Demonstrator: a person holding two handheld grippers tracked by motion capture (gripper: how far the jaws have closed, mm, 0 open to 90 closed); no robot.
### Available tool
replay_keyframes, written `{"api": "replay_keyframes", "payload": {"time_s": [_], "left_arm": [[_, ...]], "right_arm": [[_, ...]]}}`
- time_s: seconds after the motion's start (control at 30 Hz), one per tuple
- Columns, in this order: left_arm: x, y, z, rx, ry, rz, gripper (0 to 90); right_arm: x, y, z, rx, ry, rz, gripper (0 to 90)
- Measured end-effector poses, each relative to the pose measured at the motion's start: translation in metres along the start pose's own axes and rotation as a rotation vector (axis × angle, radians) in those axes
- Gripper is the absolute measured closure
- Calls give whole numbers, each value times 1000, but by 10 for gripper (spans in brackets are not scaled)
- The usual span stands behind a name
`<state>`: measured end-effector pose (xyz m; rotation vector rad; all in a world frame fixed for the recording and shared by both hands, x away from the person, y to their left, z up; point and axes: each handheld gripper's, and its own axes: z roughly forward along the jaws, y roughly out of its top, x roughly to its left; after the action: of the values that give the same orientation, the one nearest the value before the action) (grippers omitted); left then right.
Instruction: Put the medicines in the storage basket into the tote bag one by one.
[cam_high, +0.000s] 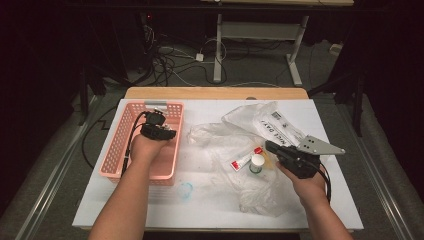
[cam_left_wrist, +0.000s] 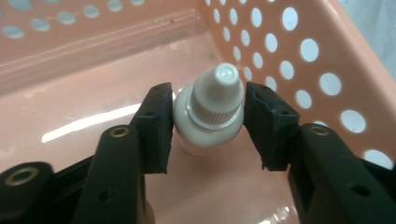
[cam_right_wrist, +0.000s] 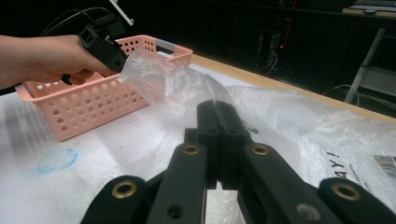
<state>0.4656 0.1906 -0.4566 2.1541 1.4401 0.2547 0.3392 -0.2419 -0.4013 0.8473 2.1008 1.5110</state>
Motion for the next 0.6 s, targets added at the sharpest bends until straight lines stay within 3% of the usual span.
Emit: {"api": "replay_keyframes", "payload": {"time_s": [0.17,0.3,0.6], "left_arm": [[-2,0,0,-3,16,23,579],[-3,-1,0,-8,7,19,580],[-5,-2,-22,-85,-6,-3,581]], "right_arm": [[0,0,0,1,1,-4,900],[0,0,-1,-1,-2,1,900],[0,0,-1,0,-2,-2,900]]}}
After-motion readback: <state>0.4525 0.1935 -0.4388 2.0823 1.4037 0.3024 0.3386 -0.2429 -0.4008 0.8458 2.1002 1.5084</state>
